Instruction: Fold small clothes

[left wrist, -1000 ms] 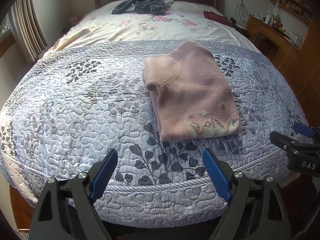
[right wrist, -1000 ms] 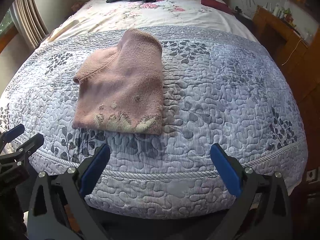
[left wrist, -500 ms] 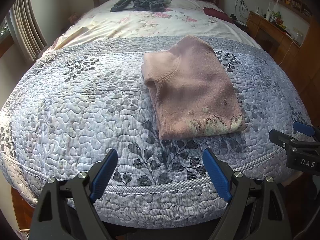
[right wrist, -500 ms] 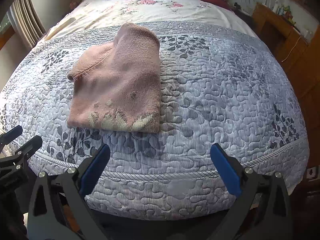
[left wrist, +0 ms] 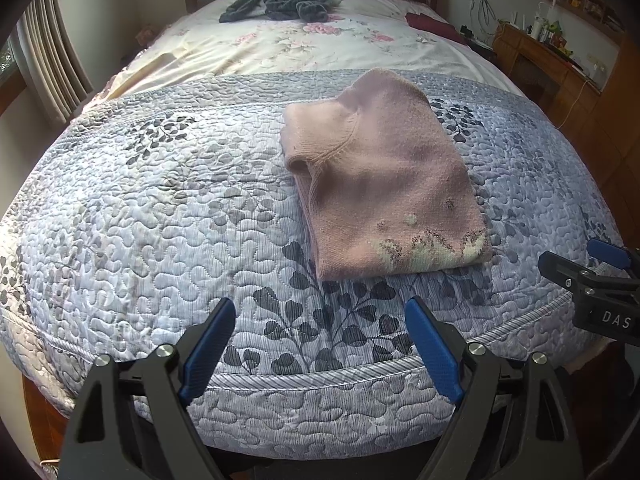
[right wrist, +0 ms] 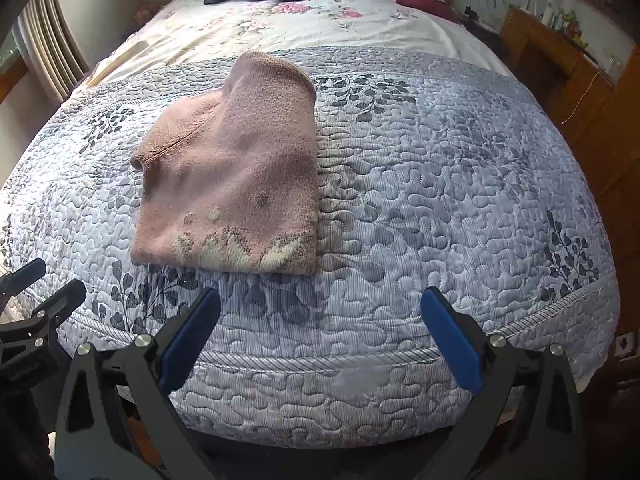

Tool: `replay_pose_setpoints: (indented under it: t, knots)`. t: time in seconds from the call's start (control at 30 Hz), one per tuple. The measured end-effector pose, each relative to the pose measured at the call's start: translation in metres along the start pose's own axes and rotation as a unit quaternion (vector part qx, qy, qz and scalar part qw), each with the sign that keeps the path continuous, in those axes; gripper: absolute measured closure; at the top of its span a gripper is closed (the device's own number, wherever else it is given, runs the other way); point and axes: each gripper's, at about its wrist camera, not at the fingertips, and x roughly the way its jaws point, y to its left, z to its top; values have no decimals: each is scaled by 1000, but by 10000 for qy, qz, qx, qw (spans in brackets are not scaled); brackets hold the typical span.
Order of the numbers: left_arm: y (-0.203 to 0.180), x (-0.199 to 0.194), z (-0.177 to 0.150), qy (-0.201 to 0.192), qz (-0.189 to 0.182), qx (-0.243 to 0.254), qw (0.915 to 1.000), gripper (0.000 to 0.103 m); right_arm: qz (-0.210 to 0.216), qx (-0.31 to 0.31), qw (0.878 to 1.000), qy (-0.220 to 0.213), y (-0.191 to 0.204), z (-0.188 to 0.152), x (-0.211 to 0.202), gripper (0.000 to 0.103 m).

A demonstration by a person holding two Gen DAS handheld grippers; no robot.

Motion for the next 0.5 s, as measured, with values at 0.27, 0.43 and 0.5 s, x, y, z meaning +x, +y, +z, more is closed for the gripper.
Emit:
replay_pose_setpoints:
  t: [0.27,0.43,0.5]
  knots:
    - [0,1,1,-8,-1,0,10000,16,-49,108,9999,103,-3,0,3,3]
    - [0,1,2,-5,-4,6,10000,16,-176,72,9998,107,-2,0,3,3]
    - [-1,1,3,-9,0,15,10000,16,-142,97,9998,111,-3,0,3,3]
